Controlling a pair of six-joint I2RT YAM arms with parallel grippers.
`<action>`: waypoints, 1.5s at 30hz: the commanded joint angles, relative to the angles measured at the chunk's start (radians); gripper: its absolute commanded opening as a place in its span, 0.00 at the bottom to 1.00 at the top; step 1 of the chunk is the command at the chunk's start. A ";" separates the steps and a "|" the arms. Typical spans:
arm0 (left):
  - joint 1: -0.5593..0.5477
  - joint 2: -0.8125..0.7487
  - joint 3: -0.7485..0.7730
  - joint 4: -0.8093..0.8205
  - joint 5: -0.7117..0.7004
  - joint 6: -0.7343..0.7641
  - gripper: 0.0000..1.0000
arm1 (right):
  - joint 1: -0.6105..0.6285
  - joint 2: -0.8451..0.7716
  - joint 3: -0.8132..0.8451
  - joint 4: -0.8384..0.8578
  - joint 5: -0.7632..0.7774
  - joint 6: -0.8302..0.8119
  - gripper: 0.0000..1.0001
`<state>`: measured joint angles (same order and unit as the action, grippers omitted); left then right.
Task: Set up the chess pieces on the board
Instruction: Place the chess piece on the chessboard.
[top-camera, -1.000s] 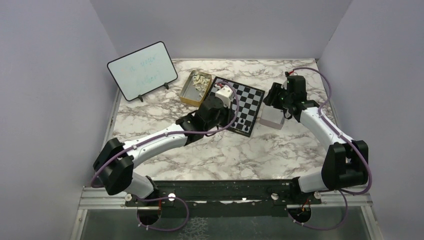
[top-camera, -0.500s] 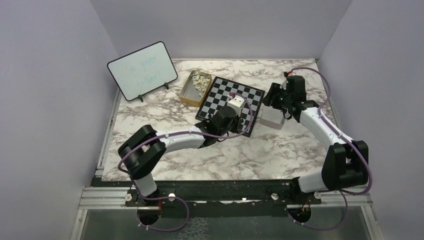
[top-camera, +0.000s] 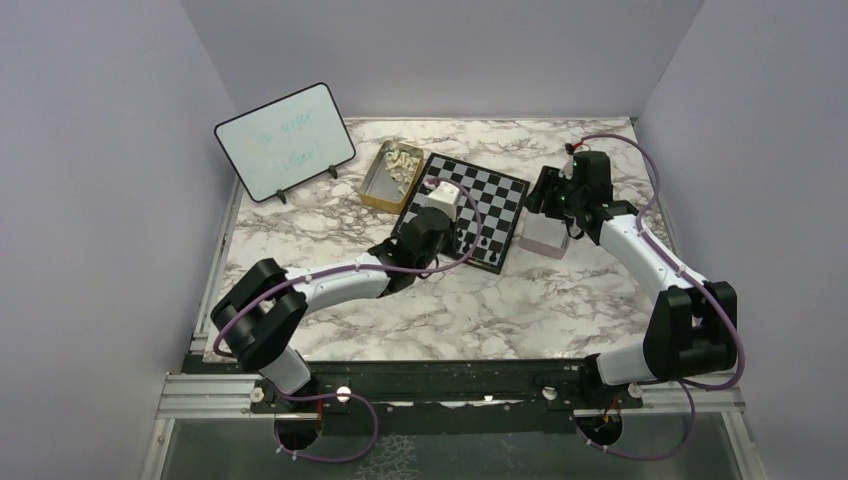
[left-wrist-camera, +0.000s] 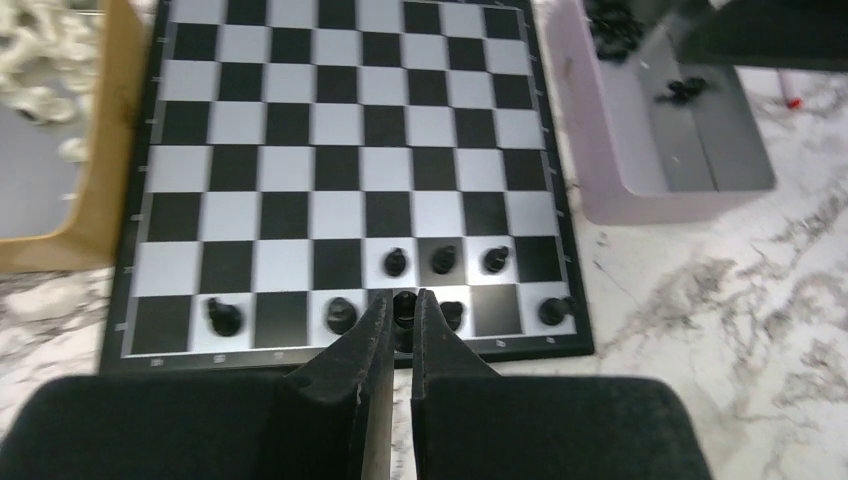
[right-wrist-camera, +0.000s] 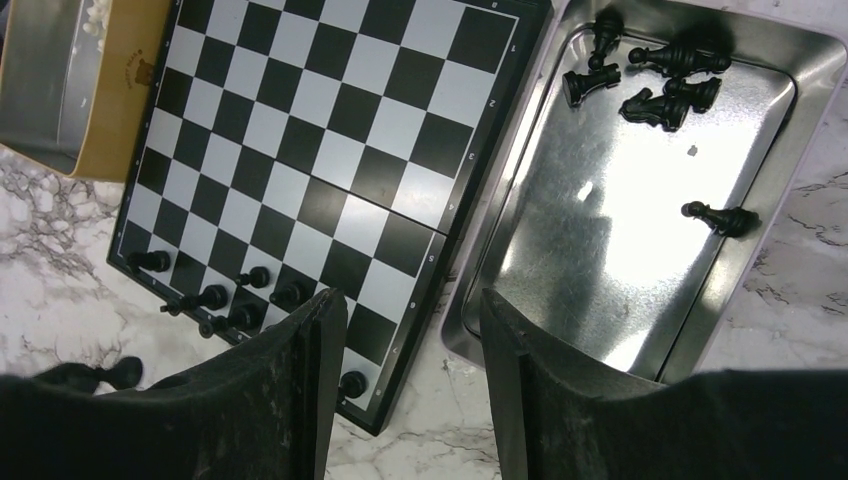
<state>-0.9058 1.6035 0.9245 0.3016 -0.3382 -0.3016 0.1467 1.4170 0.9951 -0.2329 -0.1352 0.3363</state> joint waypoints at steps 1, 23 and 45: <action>0.073 -0.095 -0.059 0.024 -0.075 0.003 0.07 | -0.004 -0.030 0.001 -0.001 -0.033 -0.019 0.56; 0.150 0.078 -0.085 0.115 -0.068 -0.027 0.08 | -0.005 -0.065 0.006 -0.008 -0.042 -0.055 0.57; 0.150 0.185 -0.049 0.161 -0.039 -0.012 0.09 | -0.004 -0.053 0.020 -0.018 -0.031 -0.078 0.57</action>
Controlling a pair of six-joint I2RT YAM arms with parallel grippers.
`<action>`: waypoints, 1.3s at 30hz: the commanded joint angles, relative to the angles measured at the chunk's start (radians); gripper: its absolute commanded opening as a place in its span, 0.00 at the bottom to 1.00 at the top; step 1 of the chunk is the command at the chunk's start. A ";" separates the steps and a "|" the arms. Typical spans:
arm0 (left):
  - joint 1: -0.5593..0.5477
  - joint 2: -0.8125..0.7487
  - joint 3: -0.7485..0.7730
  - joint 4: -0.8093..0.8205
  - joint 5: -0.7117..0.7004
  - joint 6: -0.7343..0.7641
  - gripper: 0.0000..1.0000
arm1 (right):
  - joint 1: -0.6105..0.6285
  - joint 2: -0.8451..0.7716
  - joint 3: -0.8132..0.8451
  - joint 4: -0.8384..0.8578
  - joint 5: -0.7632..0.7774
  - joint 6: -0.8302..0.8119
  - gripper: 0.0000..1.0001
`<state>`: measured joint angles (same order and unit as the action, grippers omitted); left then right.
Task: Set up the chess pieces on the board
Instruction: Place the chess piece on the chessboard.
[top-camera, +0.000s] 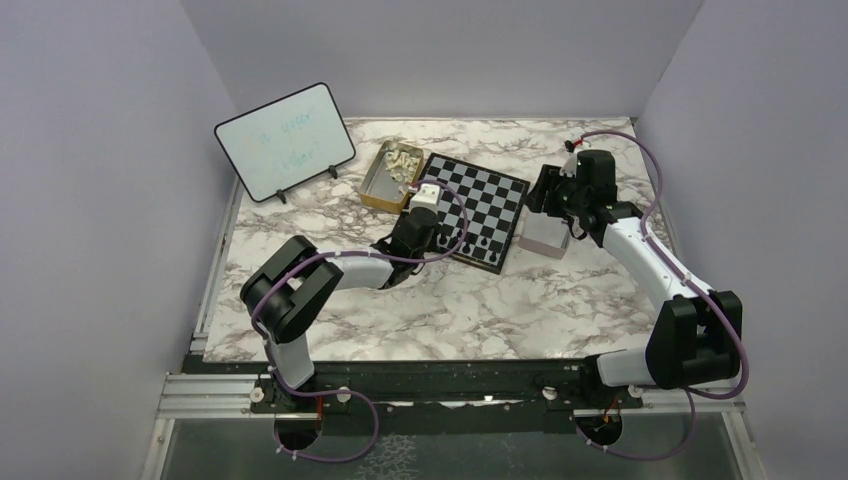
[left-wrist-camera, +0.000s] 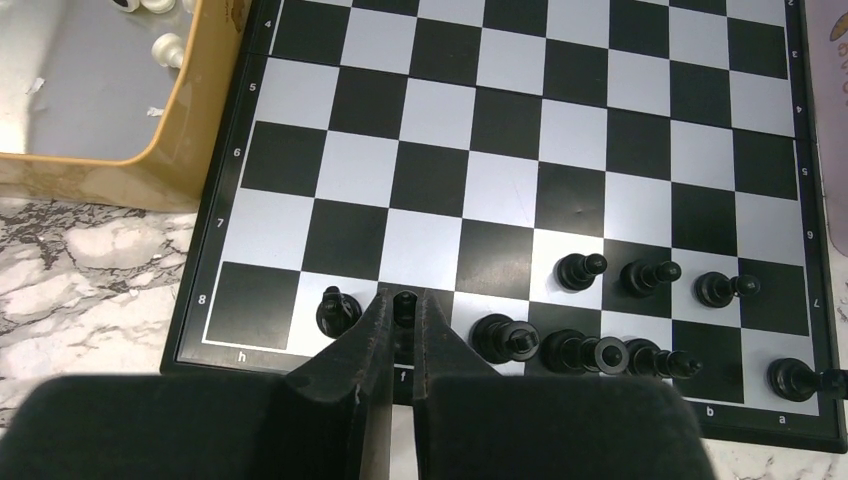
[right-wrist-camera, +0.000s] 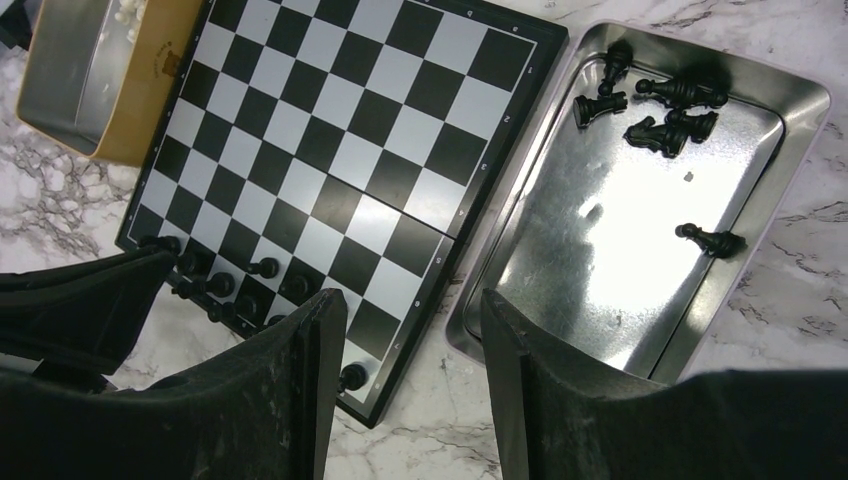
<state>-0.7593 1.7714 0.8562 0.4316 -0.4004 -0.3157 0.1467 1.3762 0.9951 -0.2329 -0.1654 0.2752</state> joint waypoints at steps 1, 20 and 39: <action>0.003 0.018 0.019 0.033 0.024 0.001 0.09 | -0.004 -0.012 0.022 -0.019 0.000 -0.017 0.57; 0.003 -0.027 0.004 0.033 0.025 0.008 0.18 | -0.005 -0.011 0.016 -0.014 -0.004 -0.021 0.57; 0.003 0.017 0.118 -0.100 0.033 0.015 0.25 | -0.005 -0.023 0.010 -0.016 -0.005 -0.027 0.57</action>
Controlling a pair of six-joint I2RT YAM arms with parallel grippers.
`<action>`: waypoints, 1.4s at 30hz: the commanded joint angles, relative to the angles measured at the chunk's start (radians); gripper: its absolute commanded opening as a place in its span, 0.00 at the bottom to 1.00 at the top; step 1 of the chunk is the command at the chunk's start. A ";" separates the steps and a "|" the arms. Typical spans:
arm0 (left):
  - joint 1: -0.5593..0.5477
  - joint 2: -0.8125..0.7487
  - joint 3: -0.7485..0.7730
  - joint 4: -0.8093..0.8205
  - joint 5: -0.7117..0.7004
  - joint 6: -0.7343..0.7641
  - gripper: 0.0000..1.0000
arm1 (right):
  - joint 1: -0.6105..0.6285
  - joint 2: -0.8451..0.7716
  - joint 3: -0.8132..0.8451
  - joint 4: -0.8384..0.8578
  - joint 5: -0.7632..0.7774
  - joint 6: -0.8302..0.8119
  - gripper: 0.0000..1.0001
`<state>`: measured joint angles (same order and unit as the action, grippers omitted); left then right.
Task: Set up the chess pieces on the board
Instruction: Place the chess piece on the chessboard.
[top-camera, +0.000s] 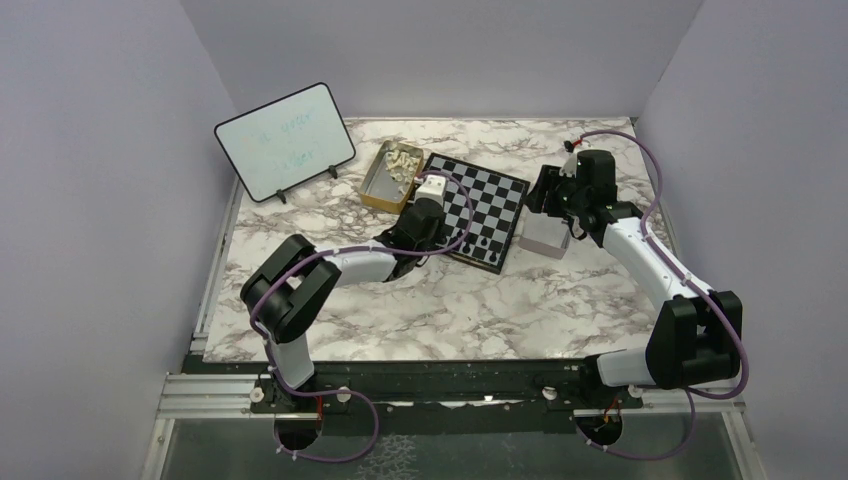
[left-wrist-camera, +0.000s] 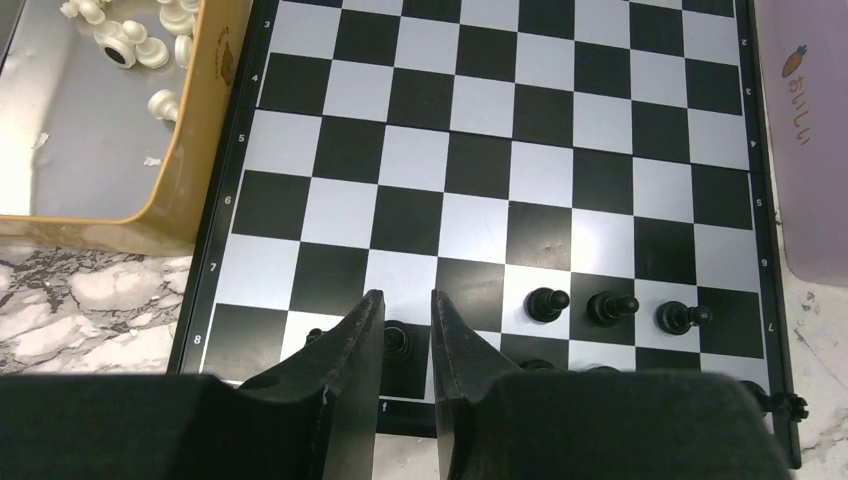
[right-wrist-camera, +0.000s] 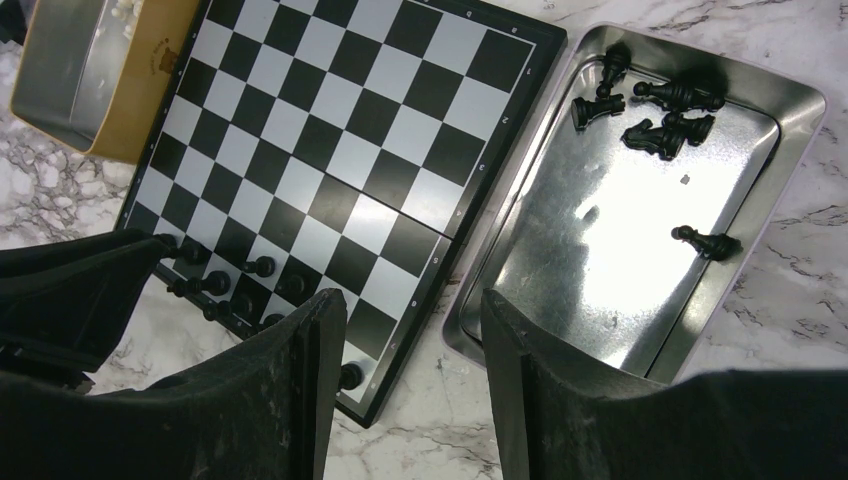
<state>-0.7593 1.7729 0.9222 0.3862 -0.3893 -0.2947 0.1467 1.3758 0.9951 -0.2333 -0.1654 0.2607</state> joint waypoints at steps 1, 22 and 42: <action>0.003 0.022 0.062 -0.070 0.023 -0.006 0.24 | -0.005 -0.023 0.009 -0.015 -0.004 -0.012 0.57; 0.004 0.065 0.169 -0.255 0.007 -0.028 0.17 | -0.006 -0.024 0.008 -0.014 -0.003 -0.015 0.57; 0.005 0.090 0.214 -0.335 -0.017 -0.029 0.17 | -0.006 -0.025 0.004 -0.012 -0.008 -0.014 0.57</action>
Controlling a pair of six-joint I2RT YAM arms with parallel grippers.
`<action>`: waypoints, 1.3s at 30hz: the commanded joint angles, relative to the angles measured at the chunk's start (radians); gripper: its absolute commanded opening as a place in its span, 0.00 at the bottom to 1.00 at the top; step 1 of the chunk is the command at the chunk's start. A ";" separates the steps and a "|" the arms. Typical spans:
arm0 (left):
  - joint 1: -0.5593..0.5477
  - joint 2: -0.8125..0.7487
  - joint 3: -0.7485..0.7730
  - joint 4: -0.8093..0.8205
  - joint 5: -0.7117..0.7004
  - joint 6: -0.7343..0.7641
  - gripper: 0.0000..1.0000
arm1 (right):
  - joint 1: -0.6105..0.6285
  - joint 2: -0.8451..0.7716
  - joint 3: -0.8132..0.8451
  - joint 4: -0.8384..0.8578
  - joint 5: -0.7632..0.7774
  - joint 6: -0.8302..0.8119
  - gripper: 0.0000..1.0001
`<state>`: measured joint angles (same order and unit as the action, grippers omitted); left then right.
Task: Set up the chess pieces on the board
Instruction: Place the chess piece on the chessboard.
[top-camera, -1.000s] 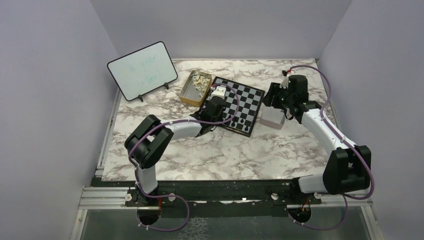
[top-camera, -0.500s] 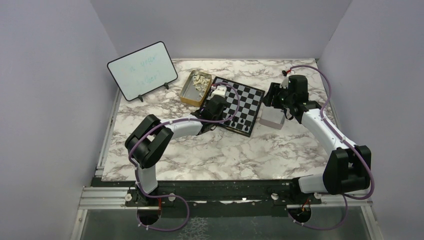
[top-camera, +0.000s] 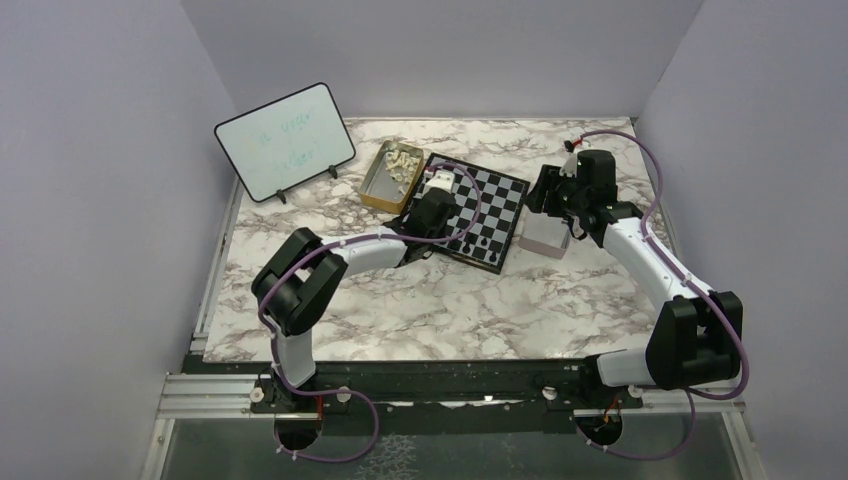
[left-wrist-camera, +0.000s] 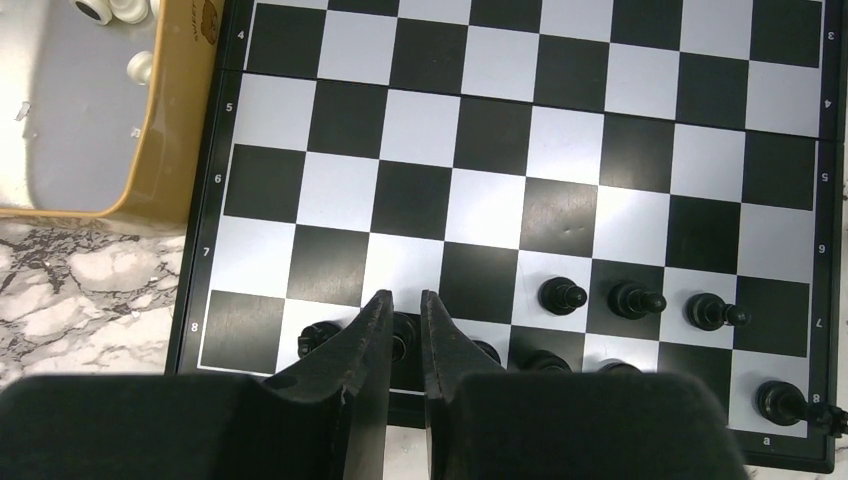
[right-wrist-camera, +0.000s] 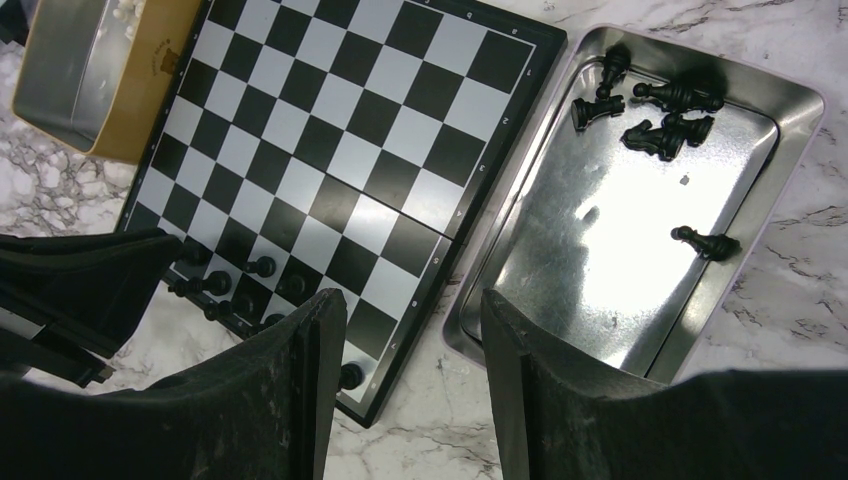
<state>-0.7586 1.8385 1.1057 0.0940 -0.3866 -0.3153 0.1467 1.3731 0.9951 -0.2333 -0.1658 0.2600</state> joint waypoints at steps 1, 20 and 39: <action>0.003 0.028 0.036 -0.048 -0.022 -0.008 0.17 | -0.005 -0.022 0.004 -0.012 -0.008 -0.013 0.57; 0.013 0.067 0.108 -0.151 -0.017 -0.015 0.14 | -0.006 -0.017 0.003 -0.005 -0.010 -0.013 0.57; 0.010 0.053 0.094 -0.172 0.043 -0.040 0.11 | -0.006 -0.019 0.001 -0.006 -0.014 -0.013 0.57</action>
<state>-0.7475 1.9003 1.1893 -0.0692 -0.3824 -0.3374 0.1463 1.3731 0.9951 -0.2333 -0.1658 0.2600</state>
